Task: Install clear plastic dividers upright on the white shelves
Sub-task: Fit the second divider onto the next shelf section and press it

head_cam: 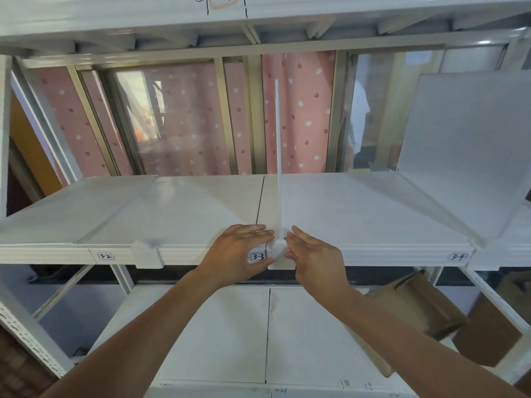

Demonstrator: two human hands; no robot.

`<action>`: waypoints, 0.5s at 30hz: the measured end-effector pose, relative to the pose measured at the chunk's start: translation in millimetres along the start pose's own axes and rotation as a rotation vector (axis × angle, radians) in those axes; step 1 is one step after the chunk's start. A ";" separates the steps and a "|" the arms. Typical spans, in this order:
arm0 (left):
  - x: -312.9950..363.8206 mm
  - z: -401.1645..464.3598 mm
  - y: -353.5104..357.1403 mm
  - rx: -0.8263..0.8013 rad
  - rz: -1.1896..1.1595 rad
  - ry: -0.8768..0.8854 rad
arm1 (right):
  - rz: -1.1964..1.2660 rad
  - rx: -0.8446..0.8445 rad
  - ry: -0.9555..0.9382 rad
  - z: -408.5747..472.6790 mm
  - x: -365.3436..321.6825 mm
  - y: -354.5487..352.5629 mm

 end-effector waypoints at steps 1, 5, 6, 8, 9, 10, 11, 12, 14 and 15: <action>-0.4 -0.2 -0.5 -0.002 0.000 -0.001 | 0.000 0.001 -0.002 0.3 -0.1 0.7; -0.7 -1.1 -3.1 -0.002 -0.002 0.007 | -0.001 -0.022 0.022 -0.7 1.3 4.1; 0.0 -0.8 -3.0 -0.001 -0.006 0.011 | -0.005 -0.032 0.032 -1.1 2.1 4.5; -0.1 0.1 -1.5 -0.002 -0.013 0.009 | -0.011 -0.041 0.042 -2.1 3.5 5.1; -0.4 1.0 -0.7 -0.002 -0.015 0.008 | -0.013 -0.042 0.041 -2.3 4.3 4.9; -0.9 1.5 0.1 -0.003 -0.015 0.009 | -0.013 -0.041 0.040 -2.3 4.8 5.1; -1.4 1.4 0.9 -0.006 -0.016 0.009 | -0.013 -0.043 0.042 -2.1 5.0 5.2; -1.9 1.2 1.1 -0.005 -0.016 0.011 | -0.014 -0.049 0.043 -1.6 5.2 5.3; -3.0 0.3 0.1 -0.005 -0.010 0.011 | -0.024 -0.066 0.037 -1.0 4.2 4.6; -2.8 0.1 -0.4 -0.008 -0.005 0.011 | -0.031 -0.072 0.031 -0.7 3.1 3.2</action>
Point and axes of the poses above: each hand's wrist, its own z-axis towards the middle knuckle, its own y-axis out of the palm, x = y × z, the point moved 6 cm from there along z, towards the middle knuckle, and after that the axes turned 14 degrees about z, right-handed, at the moved point
